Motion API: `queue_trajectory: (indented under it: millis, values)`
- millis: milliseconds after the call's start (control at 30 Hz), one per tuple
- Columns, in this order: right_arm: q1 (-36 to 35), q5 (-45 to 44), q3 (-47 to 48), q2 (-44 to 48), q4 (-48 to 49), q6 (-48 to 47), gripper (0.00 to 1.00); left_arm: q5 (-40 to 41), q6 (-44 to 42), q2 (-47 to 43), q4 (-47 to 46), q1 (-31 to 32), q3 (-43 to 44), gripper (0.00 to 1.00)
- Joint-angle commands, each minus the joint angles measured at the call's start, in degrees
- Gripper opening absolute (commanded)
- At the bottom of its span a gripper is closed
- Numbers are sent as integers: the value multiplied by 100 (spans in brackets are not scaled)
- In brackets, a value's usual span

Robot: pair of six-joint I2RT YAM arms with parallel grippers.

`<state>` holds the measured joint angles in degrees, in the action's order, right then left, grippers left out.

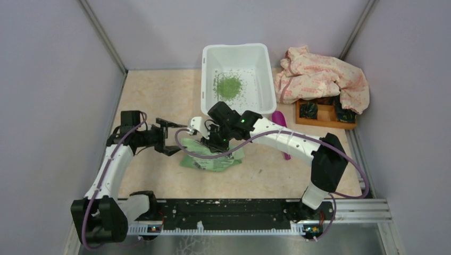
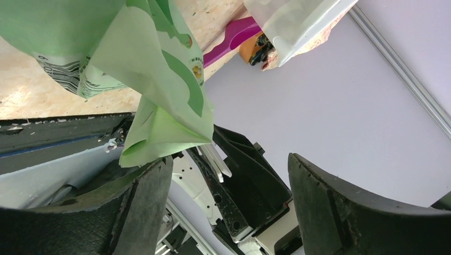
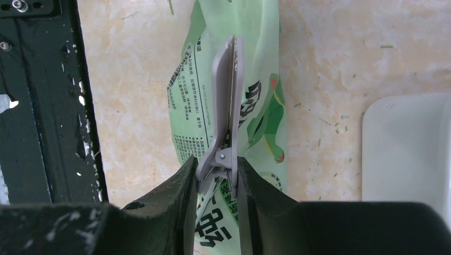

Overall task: Fill the litter box with clean litter
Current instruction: Adjust the clamp at the cat litter bag.

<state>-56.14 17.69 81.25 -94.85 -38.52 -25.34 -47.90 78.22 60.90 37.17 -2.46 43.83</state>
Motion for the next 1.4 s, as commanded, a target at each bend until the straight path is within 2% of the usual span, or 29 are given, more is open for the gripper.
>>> queue_trajectory:
  millis: [0,233,467,733,967,1367]
  values:
    - [-134,170,-8,197,-22,114,0,168,-88,75,-183,46,-144,83]
    - [-181,182,22,238,-14,133,0,324,-135,256,-238,151,-289,77]
    - [-372,105,5,217,46,181,0,466,-192,514,-315,221,-352,66]
    - [-543,1,201,116,-127,185,0,402,-382,823,-486,385,-568,38]
    - [-556,-194,277,94,-302,203,0,242,-801,1185,-383,379,-333,13]
    - [-582,-988,972,-243,-920,295,0,214,-1320,998,390,335,356,8]
